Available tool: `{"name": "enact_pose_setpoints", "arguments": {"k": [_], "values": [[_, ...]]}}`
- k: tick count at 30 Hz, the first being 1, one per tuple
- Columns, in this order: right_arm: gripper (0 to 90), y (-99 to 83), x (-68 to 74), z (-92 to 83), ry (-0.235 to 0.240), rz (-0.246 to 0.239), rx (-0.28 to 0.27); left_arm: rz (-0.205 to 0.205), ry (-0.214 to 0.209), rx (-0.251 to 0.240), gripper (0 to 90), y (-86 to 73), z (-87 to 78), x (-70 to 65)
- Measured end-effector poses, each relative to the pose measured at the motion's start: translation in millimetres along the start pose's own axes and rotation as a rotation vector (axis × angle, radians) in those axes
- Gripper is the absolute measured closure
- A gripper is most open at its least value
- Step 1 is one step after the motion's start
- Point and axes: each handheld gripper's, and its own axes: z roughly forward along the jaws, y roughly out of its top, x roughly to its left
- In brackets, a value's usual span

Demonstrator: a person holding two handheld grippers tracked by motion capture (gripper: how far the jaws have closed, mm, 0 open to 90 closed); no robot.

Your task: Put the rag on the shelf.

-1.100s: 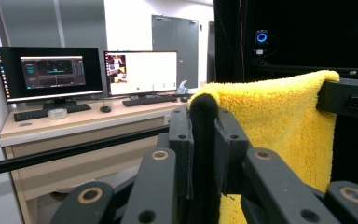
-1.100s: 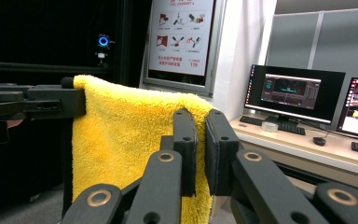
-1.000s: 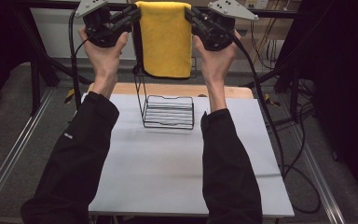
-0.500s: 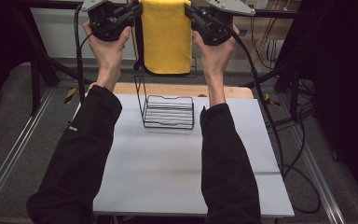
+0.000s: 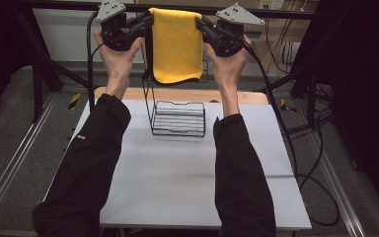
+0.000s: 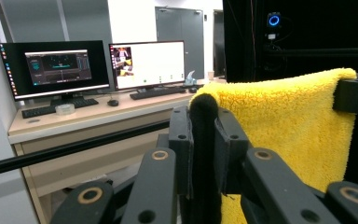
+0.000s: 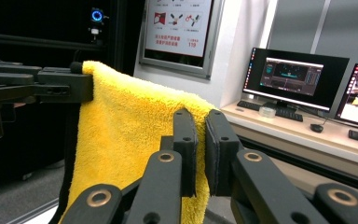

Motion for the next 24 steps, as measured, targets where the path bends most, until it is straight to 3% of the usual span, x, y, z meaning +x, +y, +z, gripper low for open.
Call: {"name": "enact_pose_setpoints", "arguments": {"k": [11, 24], "values": [[84.5, -26.2, 3.3, -6.3, 0.023, -0.013, 0.046, 0.001, -0.036, 0.025, 78.8, -36.3, -6.3, -1.1], [84.3, -54.5, 5.1, -12.7, 0.039, 0.006, 0.103, 0.01, -0.071, 0.076, 78.8, -59.5, -14.2, -11.0]]}}
